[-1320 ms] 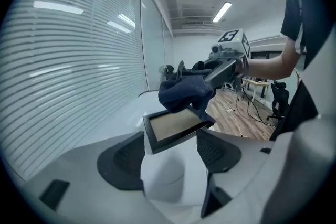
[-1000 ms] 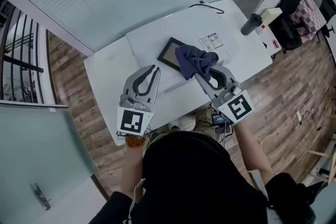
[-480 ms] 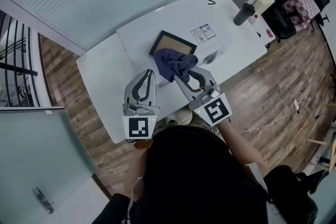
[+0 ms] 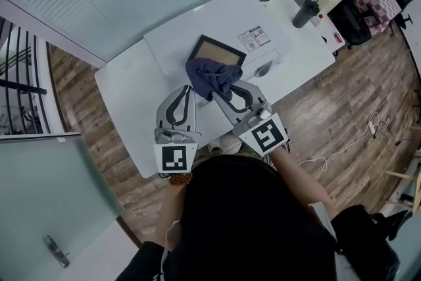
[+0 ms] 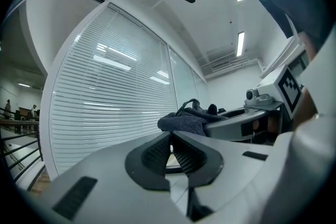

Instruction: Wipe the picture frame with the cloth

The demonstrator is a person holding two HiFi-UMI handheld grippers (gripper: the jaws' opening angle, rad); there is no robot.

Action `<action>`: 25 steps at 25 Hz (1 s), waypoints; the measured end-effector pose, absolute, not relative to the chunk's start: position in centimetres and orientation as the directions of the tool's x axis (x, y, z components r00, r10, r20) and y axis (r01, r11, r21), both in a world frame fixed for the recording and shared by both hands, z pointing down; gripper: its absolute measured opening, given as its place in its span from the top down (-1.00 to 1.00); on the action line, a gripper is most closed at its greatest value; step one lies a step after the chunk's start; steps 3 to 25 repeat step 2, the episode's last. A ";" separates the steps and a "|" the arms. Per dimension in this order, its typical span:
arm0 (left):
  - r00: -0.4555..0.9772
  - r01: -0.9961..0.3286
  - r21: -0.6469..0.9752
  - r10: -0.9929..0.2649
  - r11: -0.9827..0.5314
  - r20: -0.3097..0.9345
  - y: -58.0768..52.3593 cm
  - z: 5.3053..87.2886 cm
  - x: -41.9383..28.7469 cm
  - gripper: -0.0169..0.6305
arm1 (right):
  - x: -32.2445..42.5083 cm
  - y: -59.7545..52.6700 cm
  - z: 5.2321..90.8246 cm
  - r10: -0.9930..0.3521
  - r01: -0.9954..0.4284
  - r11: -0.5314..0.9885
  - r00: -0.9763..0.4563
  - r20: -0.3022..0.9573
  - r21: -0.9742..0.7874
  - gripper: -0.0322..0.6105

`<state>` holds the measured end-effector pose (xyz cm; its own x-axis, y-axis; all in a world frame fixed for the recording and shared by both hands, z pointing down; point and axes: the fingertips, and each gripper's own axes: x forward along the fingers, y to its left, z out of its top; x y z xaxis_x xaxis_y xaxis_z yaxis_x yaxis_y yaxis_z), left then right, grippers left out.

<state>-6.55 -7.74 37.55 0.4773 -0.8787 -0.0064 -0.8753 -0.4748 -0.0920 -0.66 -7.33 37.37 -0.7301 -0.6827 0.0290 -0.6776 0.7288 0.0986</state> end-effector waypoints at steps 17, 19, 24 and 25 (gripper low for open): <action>0.476 -0.876 -0.092 -0.879 -0.474 -0.008 -7.9 37.6 -6.5 0.90 | -0.7 -7.5 37.3 -0.679 -0.674 0.732 -0.733 0.026 0.099 0.67; 0.476 -0.876 -0.092 -0.879 -0.474 -0.008 -7.9 37.6 -6.5 0.90 | -0.7 -7.5 37.3 -0.679 -0.674 0.732 -0.733 0.026 0.099 0.67; 0.476 -0.876 -0.092 -0.879 -0.474 -0.008 -7.9 37.6 -6.5 0.90 | -0.7 -7.5 37.3 -0.679 -0.674 0.732 -0.733 0.026 0.099 0.67; 0.476 -0.876 -0.092 -0.879 -0.474 -0.008 -7.9 37.6 -6.5 0.90 | -0.7 -7.5 37.3 -0.679 -0.674 0.732 -0.733 0.026 0.099 0.67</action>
